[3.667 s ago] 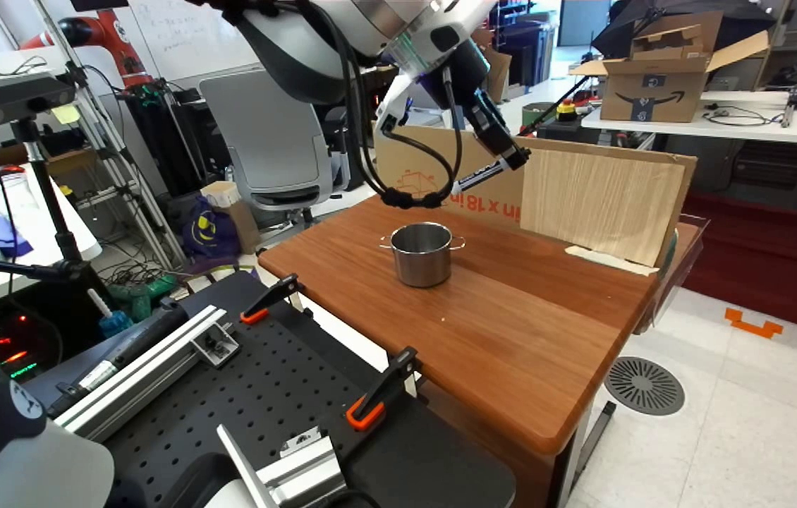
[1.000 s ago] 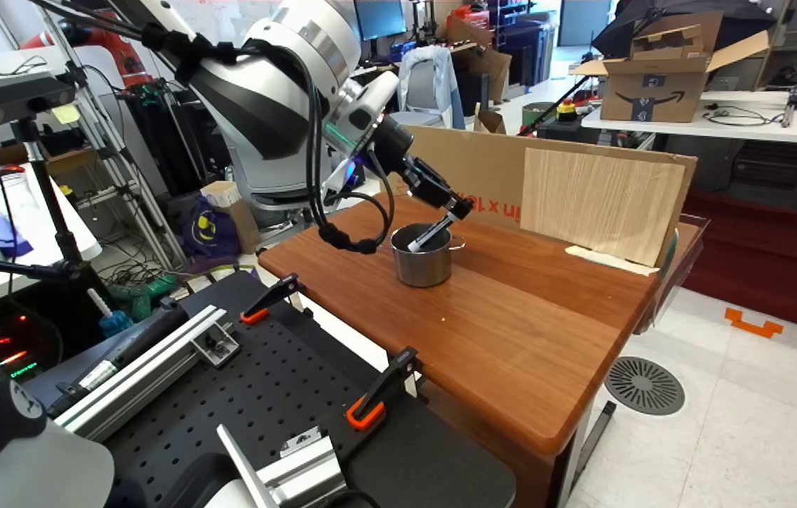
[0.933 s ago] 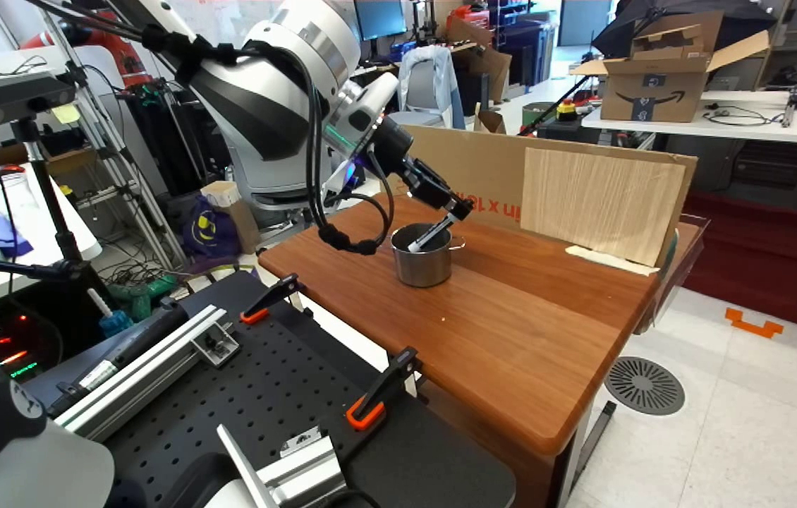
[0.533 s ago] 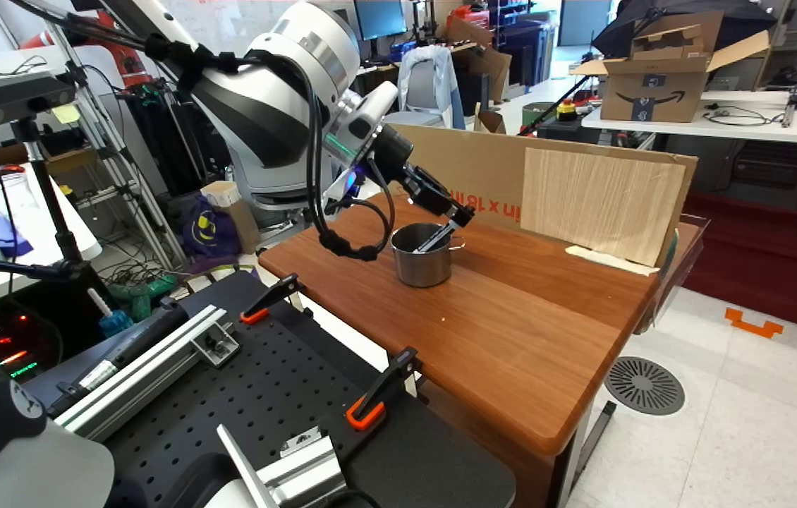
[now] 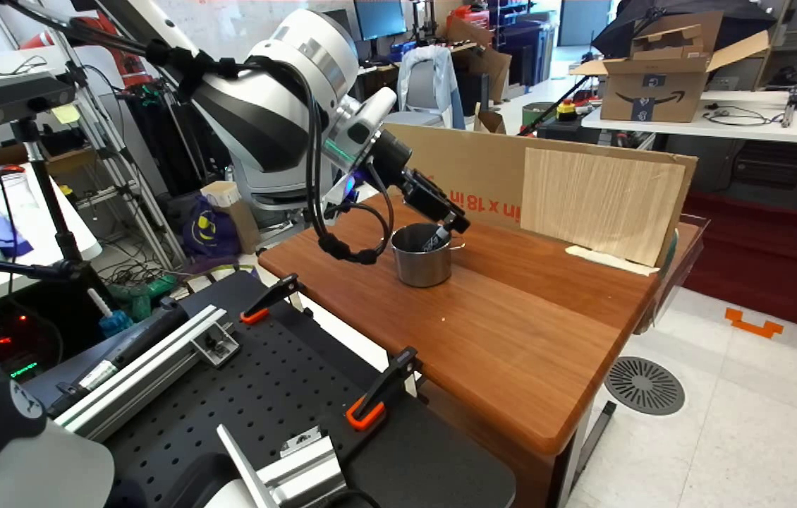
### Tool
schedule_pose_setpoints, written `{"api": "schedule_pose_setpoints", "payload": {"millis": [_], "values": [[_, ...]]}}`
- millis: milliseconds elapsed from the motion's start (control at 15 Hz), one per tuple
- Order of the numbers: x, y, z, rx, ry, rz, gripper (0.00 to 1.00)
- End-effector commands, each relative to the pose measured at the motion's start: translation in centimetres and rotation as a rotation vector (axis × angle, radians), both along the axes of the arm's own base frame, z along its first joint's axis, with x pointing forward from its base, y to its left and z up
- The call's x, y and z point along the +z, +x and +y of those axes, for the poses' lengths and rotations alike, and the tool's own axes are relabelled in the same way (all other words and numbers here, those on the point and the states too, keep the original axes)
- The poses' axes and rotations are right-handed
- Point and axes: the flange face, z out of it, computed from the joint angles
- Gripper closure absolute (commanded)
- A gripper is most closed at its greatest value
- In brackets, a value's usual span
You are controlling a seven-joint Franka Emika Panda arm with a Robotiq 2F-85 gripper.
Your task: Put the marker inside the silver cup
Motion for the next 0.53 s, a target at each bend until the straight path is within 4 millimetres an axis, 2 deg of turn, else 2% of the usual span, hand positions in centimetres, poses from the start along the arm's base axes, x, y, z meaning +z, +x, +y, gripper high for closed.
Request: {"api": "schedule_pose_setpoints", "payload": {"millis": [0,67,133,467], "values": [[-0.14,0.13,0.14,0.009,-0.018,-0.009,0.12],[-0.13,0.14,0.13,0.008,-0.018,-0.009,0.03],[-0.13,0.11,0.12,0.008,-0.018,-0.007,0.00],[0.34,0.09,0.14,0.007,-0.008,-0.011,0.00]]}}
